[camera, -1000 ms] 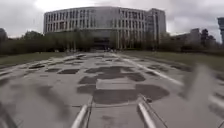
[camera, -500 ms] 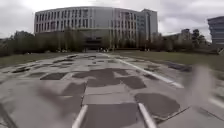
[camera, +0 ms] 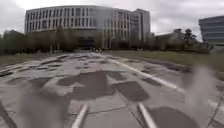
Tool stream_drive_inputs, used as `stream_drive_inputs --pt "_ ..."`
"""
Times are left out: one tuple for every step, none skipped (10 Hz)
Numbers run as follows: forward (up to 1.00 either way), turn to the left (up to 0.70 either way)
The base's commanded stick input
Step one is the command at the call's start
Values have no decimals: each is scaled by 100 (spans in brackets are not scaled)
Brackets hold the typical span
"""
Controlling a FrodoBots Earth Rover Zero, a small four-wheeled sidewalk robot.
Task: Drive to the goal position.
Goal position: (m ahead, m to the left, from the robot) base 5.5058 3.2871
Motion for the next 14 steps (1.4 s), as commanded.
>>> stream_drive_inputs --pt "100 0" --pt "100 0" --pt "100 0" --pt "100 0" --pt "100 0" --pt "100 0" --pt "100 0" --pt "100 0" --pt "100 0" --pt "100 0" --pt "100 27" --pt "100 26" --pt "100 0" --pt "100 0"
